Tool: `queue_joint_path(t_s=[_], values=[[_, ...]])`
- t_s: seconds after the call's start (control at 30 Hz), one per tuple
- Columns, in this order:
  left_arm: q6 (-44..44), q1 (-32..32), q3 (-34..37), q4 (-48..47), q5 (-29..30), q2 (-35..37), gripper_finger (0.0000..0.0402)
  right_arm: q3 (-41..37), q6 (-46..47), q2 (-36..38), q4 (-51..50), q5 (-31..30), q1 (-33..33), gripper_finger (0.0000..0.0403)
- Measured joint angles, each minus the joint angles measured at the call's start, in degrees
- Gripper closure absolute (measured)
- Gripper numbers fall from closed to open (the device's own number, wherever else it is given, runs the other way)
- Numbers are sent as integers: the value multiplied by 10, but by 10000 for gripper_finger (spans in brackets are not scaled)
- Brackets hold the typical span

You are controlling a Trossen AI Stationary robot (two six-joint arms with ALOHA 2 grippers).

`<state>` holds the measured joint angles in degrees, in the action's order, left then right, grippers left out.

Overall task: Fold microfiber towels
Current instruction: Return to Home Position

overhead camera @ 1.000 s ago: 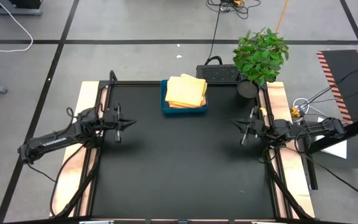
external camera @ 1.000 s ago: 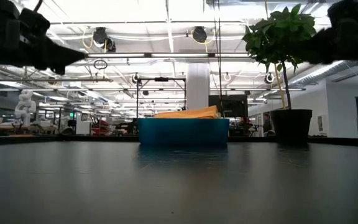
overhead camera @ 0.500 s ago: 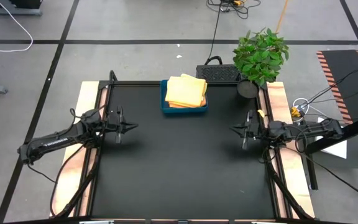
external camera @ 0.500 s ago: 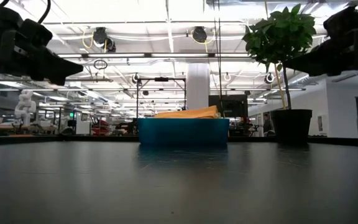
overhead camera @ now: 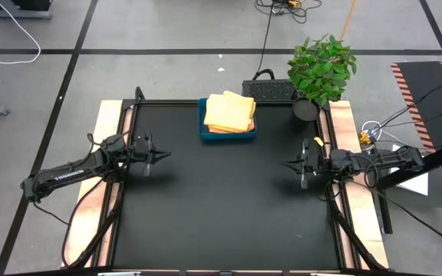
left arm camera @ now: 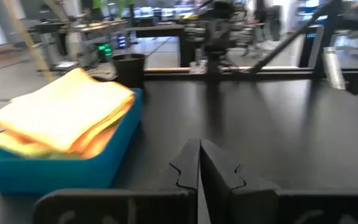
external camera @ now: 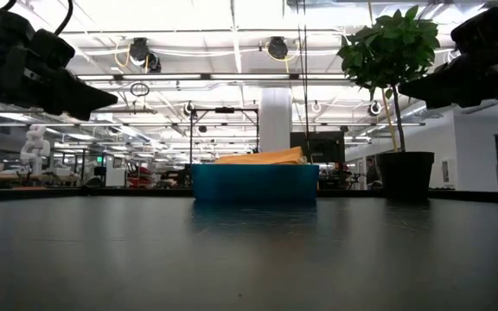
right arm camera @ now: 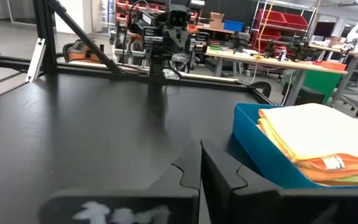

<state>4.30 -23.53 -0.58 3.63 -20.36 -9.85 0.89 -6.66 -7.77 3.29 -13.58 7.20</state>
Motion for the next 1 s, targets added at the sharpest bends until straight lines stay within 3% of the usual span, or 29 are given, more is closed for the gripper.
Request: queue_joint_path(t_s=[0.2,0.6,0.87,1.0], values=[[3,0,0,-1,34,0,374,0,-1,0,1,0,0,403],[-1,0,0,-1,35,0,399,0,0,0,21,1,0,403],[-1,0,0,0,35,0,371,0,0,5,21,2,0,403],[-1,0,0,0,35,0,365,0,0,50,14,2,-16,403]])
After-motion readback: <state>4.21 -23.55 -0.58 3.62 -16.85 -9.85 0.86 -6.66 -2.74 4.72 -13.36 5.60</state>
